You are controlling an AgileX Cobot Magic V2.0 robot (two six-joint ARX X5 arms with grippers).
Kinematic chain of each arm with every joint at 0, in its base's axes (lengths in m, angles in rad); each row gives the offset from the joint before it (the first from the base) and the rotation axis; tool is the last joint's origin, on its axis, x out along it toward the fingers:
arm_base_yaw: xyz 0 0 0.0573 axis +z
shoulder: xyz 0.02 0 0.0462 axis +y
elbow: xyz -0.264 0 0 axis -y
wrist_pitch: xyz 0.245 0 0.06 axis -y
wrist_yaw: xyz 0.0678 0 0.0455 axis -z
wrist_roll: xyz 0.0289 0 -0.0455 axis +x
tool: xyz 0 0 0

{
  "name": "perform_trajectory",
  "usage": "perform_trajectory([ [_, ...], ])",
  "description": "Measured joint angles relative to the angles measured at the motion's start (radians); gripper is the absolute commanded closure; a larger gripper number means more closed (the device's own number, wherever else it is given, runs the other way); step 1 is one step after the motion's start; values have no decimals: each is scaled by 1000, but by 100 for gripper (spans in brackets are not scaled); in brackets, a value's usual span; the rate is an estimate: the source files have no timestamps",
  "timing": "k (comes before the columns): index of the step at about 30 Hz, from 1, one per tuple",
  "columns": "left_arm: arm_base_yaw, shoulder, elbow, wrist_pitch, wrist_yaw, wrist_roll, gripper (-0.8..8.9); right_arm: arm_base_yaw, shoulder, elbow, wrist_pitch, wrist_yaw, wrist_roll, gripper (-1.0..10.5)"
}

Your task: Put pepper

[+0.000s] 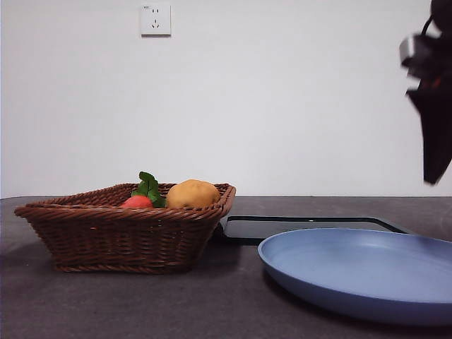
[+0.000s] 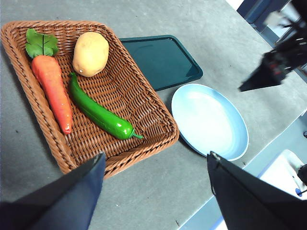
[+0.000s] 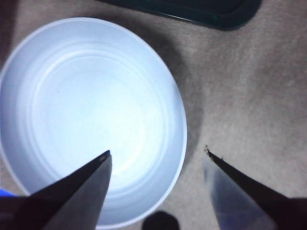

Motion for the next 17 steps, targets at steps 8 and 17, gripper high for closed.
perform_trajectory([
  [8,0,0,0,0,0,0,443,0,139,0,58,0,-2,631],
  [17,0,0,0,3,0,0,443,2,249,0,78,18,-11,729],
])
